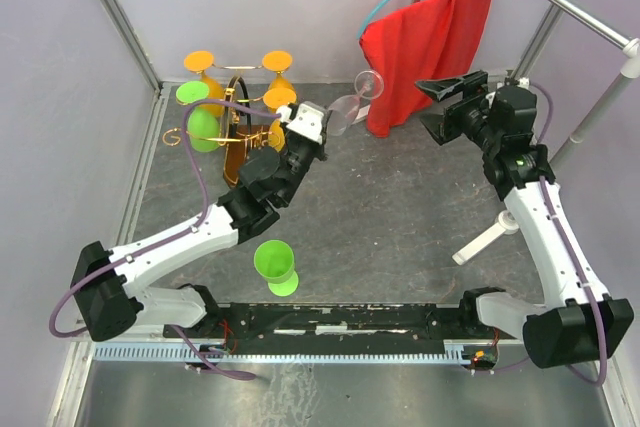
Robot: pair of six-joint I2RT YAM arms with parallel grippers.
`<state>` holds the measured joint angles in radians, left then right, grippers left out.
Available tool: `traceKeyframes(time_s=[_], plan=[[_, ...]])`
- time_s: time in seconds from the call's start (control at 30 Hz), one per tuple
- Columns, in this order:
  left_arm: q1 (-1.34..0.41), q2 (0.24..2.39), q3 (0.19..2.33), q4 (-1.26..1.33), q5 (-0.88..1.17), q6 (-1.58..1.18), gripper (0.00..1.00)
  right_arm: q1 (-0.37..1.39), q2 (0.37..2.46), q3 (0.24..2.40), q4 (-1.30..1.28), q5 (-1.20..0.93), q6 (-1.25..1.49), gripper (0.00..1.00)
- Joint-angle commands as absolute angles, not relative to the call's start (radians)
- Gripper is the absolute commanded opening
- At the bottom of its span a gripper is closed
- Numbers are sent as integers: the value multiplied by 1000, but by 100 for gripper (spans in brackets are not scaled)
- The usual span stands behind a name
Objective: Place the wine glass upside down on the wine glass rack
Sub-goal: Pick up the wine glass at the center of the board.
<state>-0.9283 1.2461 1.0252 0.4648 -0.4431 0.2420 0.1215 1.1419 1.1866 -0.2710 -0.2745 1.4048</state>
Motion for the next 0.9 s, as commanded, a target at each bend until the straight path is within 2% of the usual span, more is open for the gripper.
traceKeyframes(time_s=[0.0, 0.4, 0.87], plan=[[-933, 1218, 963, 810, -346, 282, 3, 127, 1159, 1135, -39, -378, 1579, 86], [-933, 1255, 888, 997, -295, 254, 3, 199, 1270, 1098, 178, -398, 1740, 85], [-933, 1335, 900, 1058, -295, 220, 3, 254, 1401, 1227, 254, -419, 1730, 75]])
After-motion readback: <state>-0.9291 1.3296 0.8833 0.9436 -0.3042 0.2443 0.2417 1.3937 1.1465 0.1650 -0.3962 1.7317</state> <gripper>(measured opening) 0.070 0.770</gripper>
